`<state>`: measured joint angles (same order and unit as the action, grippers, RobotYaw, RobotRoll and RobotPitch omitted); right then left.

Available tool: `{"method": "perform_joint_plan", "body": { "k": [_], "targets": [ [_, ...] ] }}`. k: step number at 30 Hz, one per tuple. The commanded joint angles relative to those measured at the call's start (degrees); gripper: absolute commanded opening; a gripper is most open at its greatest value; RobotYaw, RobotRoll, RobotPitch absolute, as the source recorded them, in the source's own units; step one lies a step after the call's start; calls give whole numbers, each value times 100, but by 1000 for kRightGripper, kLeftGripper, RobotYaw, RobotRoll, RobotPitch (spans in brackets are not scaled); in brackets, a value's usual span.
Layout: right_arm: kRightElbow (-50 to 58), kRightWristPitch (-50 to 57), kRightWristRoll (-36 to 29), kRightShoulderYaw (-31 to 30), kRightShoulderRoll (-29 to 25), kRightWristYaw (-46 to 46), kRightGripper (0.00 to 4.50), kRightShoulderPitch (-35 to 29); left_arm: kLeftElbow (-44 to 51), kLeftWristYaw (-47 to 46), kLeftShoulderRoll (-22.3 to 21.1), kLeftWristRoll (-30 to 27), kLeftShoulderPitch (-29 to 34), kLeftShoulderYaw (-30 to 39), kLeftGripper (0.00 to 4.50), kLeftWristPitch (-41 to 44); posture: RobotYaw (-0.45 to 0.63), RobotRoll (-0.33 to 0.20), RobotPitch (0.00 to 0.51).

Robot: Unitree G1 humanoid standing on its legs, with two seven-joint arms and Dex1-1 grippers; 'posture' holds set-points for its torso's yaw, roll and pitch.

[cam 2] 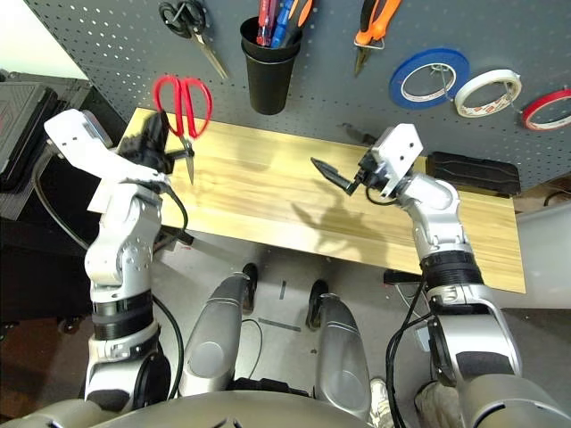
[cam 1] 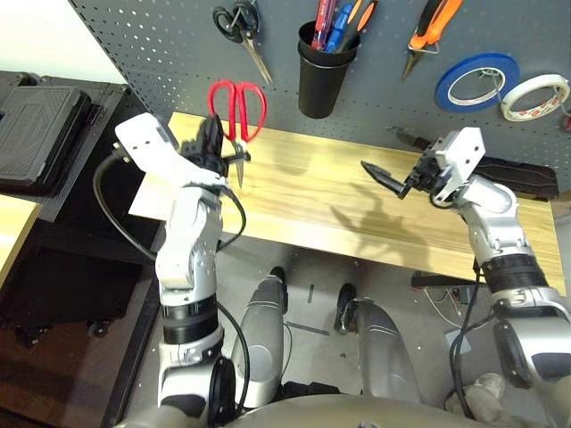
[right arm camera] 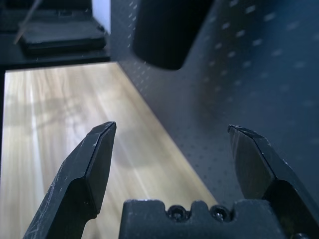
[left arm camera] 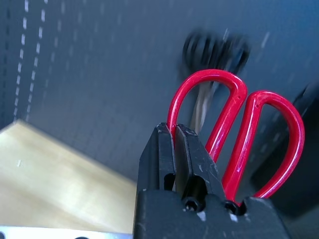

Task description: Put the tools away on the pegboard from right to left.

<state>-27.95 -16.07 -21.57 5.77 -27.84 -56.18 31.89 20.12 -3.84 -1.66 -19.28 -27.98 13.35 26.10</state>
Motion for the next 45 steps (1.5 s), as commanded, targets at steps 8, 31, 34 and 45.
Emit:
{"method": "perform_joint_plan", "body": {
  "k": [8, 31, 34, 45],
  "targets": [
    [846, 1075, -806, 494, -553, -654, 4500, 54, 222, -164, -208, -488, -495, 247, 46, 469, 302, 0, 282],
    [2274, 3148, -1933, 874, -996, -825, 4500, 637, -1446, 100, -638, -505, -1410, 402, 46, -286, 244, 0, 277],
    [2276, 3144, -1899, 864, -949, -767, 4500, 687, -1618, 135, -660, -490, -1489, 395, 46, -361, 242, 0, 277],
    [2178, 2805, -1460, 684, -763, -541, 4500, 747, -2809, 354, -685, -424, -2118, 304, 46, -612, 234, 0, 279]
  ]
}}
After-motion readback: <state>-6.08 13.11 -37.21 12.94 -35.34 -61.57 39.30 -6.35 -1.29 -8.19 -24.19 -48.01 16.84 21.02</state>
